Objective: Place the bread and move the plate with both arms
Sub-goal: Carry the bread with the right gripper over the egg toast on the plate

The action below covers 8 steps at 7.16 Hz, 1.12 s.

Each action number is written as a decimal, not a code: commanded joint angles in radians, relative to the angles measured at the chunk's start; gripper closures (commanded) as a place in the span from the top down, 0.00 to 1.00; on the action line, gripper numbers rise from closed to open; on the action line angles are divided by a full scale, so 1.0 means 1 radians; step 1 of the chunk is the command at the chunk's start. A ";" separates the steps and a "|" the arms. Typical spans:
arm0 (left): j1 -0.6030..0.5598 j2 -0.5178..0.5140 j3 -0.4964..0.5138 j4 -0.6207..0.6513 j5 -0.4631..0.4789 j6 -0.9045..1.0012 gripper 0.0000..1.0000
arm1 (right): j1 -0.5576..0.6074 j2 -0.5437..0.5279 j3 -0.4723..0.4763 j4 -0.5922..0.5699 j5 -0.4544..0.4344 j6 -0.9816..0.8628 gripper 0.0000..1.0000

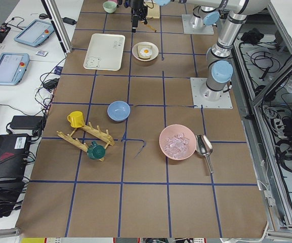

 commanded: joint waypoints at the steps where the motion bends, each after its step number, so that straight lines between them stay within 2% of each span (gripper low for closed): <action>1: 0.000 0.002 0.000 0.000 0.001 0.000 1.00 | 0.091 0.047 0.001 -0.089 0.006 0.060 0.00; 3: 0.000 0.002 0.000 0.000 0.002 0.000 1.00 | 0.107 0.104 0.002 -0.181 0.008 0.060 0.00; 6: 0.006 0.002 0.000 0.000 -0.002 0.000 1.00 | 0.118 0.128 0.004 -0.207 0.009 0.062 0.00; 8: 0.006 0.002 0.000 0.000 -0.001 0.000 1.00 | 0.121 0.147 0.001 -0.296 0.021 0.077 0.00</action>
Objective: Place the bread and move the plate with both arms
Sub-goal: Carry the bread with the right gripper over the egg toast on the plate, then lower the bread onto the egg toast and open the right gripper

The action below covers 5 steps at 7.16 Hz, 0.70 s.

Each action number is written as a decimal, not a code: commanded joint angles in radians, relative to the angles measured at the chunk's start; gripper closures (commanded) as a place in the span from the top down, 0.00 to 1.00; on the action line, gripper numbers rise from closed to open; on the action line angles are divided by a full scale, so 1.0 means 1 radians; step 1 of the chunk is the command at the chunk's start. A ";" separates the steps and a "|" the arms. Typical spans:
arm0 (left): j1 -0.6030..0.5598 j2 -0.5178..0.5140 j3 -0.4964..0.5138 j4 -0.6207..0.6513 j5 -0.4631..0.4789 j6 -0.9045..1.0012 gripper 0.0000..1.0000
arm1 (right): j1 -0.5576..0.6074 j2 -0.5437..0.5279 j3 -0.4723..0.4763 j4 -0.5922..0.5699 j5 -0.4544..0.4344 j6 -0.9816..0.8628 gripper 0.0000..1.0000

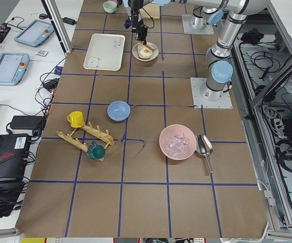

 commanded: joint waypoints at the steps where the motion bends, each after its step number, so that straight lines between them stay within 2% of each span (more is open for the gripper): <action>1: 0.000 0.000 0.000 0.000 0.000 0.000 1.00 | 0.005 0.010 -0.001 -0.054 0.004 0.010 0.19; 2: 0.000 0.000 0.000 0.000 0.000 0.000 1.00 | 0.005 0.006 0.000 -0.060 0.004 0.010 0.63; 3: 0.000 0.000 0.000 0.000 0.000 0.000 1.00 | 0.004 -0.004 -0.001 -0.064 -0.012 -0.005 0.85; 4: 0.000 0.000 0.000 0.000 0.000 0.000 1.00 | -0.033 -0.040 -0.004 -0.068 -0.075 -0.038 1.00; 5: 0.000 0.000 0.000 0.000 0.000 0.000 1.00 | -0.071 -0.103 0.005 -0.069 -0.100 -0.119 1.00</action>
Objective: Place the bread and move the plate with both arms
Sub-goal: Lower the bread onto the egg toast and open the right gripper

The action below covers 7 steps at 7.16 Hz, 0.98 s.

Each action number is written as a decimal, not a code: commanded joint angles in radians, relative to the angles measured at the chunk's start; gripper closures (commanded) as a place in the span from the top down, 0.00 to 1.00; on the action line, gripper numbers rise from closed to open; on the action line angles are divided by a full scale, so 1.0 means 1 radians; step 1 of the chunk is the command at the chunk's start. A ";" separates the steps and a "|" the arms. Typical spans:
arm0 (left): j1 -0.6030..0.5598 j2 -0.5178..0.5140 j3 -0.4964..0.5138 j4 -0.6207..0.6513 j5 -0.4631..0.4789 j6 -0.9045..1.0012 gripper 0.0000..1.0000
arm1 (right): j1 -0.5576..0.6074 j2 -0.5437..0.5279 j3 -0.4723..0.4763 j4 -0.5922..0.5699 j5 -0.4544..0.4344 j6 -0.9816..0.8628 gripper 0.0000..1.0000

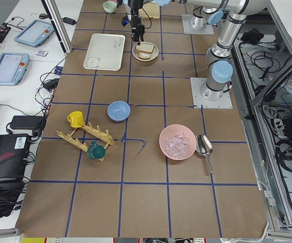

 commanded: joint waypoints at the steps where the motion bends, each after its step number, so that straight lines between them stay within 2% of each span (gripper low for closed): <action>1: -0.002 0.000 0.000 0.000 0.000 0.000 1.00 | -0.083 -0.089 0.003 0.006 -0.047 -0.195 1.00; 3: -0.002 -0.005 0.000 0.000 -0.006 0.002 1.00 | -0.157 -0.220 0.009 0.035 -0.062 -0.378 1.00; 4: 0.000 -0.003 0.002 -0.005 -0.008 0.002 1.00 | -0.197 -0.268 0.004 0.143 -0.067 -0.492 1.00; 5: 0.000 0.000 0.006 -0.011 -0.009 0.002 1.00 | -0.223 -0.310 0.000 0.183 -0.073 -0.512 1.00; 6: 0.001 -0.001 0.018 -0.035 -0.008 0.002 1.00 | -0.231 -0.322 0.001 0.251 -0.091 -0.561 1.00; 7: 0.000 -0.005 0.026 -0.050 -0.008 0.002 1.00 | -0.236 -0.331 0.001 0.259 -0.113 -0.708 1.00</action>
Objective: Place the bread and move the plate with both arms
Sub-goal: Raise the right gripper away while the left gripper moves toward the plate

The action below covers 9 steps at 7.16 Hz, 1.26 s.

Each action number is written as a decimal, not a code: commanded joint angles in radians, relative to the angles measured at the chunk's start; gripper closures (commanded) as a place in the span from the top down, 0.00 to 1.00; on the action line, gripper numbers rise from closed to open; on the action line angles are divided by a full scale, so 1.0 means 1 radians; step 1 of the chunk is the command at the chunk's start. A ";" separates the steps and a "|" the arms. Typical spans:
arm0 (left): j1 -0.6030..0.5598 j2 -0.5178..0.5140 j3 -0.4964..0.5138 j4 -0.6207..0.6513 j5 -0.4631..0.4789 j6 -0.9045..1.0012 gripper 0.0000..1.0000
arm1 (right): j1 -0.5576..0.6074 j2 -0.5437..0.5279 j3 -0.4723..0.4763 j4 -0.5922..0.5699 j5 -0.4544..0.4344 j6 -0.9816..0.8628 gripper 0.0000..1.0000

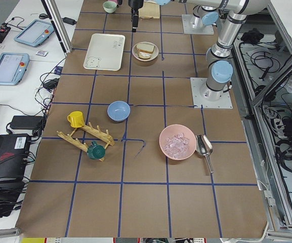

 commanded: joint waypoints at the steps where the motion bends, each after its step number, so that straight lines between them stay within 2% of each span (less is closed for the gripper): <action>1: -0.004 -0.021 0.024 -0.022 -0.001 -0.003 1.00 | -0.015 -0.022 0.000 0.036 -0.042 -0.165 1.00; 2: -0.010 -0.047 0.004 -0.026 -0.003 -0.024 1.00 | -0.024 -0.024 0.000 0.038 -0.044 -0.170 1.00; 4: -0.013 -0.091 -0.107 -0.016 -0.007 -0.025 1.00 | -0.090 -0.024 0.001 0.035 -0.030 -0.212 1.00; 5: -0.013 -0.113 -0.158 0.033 -0.015 -0.038 1.00 | -0.108 -0.025 0.000 0.039 0.026 -0.328 1.00; 7: -0.033 -0.156 -0.288 0.177 -0.128 -0.073 1.00 | -0.115 -0.030 0.001 0.078 0.016 -0.321 1.00; 9: -0.053 -0.176 -0.443 0.410 -0.136 -0.081 1.00 | -0.116 -0.037 0.001 0.059 0.005 -0.303 1.00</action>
